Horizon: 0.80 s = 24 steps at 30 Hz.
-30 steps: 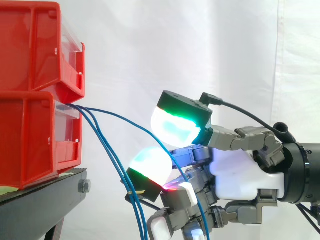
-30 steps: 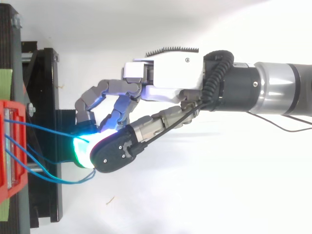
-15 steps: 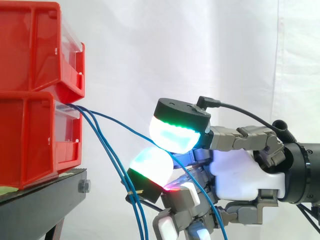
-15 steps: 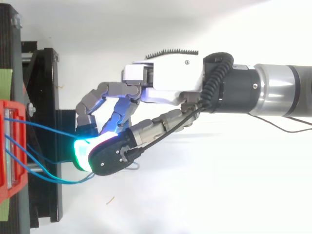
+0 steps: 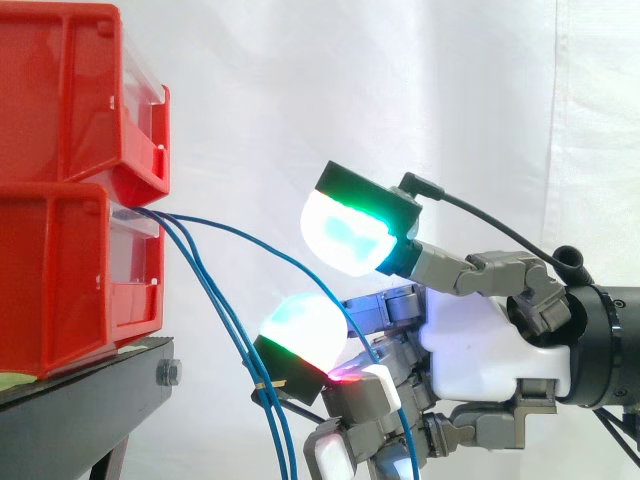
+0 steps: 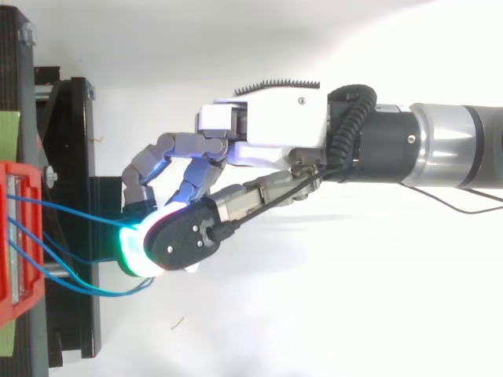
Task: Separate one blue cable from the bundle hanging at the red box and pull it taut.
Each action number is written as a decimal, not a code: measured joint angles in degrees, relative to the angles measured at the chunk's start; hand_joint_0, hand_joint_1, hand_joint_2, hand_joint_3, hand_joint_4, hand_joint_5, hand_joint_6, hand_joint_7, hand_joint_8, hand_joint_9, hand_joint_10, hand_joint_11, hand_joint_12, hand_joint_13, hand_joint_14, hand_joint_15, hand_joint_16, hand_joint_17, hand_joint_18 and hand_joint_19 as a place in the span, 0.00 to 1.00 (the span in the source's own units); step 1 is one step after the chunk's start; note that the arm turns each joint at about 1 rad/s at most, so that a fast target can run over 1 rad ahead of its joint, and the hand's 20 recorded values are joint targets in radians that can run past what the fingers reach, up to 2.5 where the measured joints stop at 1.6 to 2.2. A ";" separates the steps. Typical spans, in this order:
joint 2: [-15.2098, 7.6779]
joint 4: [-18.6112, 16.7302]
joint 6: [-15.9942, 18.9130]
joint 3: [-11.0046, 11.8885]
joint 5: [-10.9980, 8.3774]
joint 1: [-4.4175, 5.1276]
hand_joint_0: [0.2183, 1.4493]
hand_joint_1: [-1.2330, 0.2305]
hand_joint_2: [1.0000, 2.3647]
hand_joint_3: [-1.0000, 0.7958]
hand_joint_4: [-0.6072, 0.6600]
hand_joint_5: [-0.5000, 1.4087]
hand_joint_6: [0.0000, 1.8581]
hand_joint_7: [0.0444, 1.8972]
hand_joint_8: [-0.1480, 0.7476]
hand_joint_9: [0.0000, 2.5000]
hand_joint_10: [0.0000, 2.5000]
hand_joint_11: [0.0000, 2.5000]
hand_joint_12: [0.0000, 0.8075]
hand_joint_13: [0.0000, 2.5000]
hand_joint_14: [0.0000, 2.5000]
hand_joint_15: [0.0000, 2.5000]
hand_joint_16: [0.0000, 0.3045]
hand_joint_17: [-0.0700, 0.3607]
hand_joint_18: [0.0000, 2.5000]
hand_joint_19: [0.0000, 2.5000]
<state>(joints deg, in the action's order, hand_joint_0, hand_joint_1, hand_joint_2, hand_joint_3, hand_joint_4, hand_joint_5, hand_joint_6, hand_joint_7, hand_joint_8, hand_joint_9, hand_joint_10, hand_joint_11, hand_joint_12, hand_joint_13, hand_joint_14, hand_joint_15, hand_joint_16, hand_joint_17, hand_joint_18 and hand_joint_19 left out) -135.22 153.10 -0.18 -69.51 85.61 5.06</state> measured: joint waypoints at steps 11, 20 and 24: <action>0.01 -0.03 0.00 -0.01 0.00 -0.06 0.33 0.36 0.01 0.46 0.58 0.16 0.48 0.58 0.59 0.41 0.01 0.42 0.53 0.38 0.01 0.23 0.18 0.45 0.42 0.26; 0.00 -0.08 0.00 -0.01 0.00 0.00 0.38 0.30 0.01 0.39 0.56 0.15 0.49 0.55 0.54 0.39 0.01 0.43 0.48 0.37 0.01 0.23 0.16 0.42 0.40 0.26; -0.02 -0.09 -0.06 -0.01 0.00 0.01 0.28 0.47 0.00 0.28 0.61 0.15 0.47 0.52 0.56 0.40 0.01 0.42 0.50 0.37 0.01 0.23 0.17 0.43 0.40 0.27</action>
<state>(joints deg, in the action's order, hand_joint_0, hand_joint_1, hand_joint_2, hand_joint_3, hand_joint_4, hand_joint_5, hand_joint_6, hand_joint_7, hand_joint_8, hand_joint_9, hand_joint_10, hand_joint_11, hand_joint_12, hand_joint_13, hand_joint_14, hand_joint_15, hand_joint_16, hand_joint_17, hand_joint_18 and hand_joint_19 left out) -135.23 153.02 -0.23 -69.52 85.61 5.07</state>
